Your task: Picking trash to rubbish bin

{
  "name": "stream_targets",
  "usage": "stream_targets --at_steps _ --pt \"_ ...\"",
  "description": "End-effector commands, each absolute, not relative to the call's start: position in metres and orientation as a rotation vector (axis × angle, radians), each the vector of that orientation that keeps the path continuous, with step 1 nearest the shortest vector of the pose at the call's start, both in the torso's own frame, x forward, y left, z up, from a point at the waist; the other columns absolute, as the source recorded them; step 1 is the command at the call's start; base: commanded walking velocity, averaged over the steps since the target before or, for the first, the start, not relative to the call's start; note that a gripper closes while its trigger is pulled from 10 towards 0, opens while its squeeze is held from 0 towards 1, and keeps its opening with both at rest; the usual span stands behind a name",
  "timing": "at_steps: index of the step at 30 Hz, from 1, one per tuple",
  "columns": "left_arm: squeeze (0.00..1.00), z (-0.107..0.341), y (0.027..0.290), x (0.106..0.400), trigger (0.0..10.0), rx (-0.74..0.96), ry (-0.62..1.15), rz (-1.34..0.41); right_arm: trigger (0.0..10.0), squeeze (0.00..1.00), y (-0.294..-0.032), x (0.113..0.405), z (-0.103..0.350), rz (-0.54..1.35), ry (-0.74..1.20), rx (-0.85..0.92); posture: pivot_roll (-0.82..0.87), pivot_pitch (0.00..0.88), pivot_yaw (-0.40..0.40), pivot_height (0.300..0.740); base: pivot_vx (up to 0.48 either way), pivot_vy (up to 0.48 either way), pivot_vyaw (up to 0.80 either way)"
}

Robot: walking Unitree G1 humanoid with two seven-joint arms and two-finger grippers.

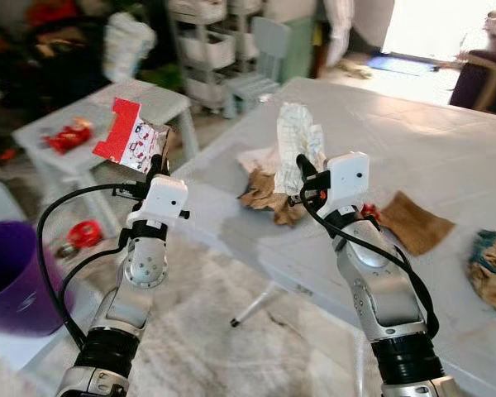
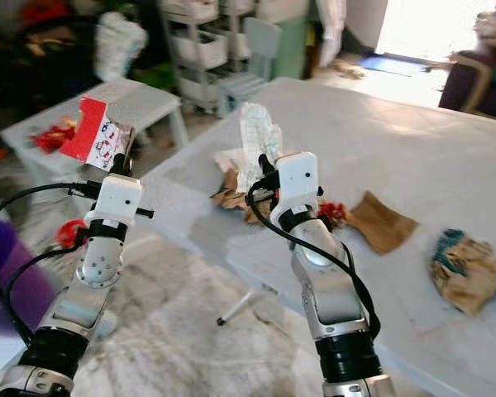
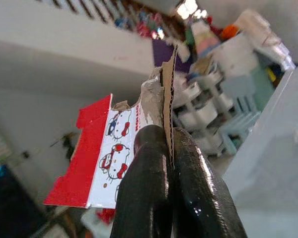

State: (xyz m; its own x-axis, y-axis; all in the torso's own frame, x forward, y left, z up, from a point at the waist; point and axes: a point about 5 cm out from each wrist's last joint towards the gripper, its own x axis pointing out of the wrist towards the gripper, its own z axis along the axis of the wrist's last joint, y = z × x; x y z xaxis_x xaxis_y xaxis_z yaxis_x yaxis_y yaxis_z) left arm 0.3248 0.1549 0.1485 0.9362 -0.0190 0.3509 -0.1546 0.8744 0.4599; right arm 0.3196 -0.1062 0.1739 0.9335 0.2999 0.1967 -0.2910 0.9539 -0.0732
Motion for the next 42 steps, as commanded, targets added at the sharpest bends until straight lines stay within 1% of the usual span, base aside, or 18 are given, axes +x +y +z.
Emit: stream_targets --at_steps 1,19,36,38,39,42 --pt "0.00 0.152 0.160 0.326 0.0 0.490 -0.344 0.084 0.0 0.00 -0.103 0.319 0.183 0.311 -0.239 -0.040 -0.13 0.000 0.016 0.740 0.000 0.000 0.80" --pt "0.00 0.138 0.159 0.324 0.0 0.420 -0.253 0.065 0.0 0.00 -0.097 0.314 0.181 0.338 -0.235 -0.050 -0.13 0.000 0.014 0.740 0.000 0.000 0.80" --pt "0.00 0.130 0.164 0.322 0.0 0.406 -0.208 0.063 0.0 0.00 -0.093 0.309 0.176 0.360 -0.224 -0.058 -0.13 0.000 0.018 0.740 0.000 0.000 0.80" --pt "0.00 0.129 0.164 0.322 0.2 0.404 -0.206 0.059 0.0 0.00 -0.093 0.309 0.175 0.360 -0.222 -0.056 -0.13 0.000 0.020 0.740 0.000 0.000 0.80" --pt "0.00 0.129 0.163 0.322 1.0 0.396 -0.207 0.057 0.0 0.00 -0.093 0.309 0.175 0.361 -0.222 -0.056 -0.13 0.000 0.021 0.740 0.000 0.000 0.80" --pt "0.00 0.129 0.162 0.323 1.3 0.383 -0.211 0.041 0.0 0.00 -0.093 0.311 0.177 0.363 -0.229 -0.055 -0.13 0.000 0.025 0.740 0.000 0.000 0.80"
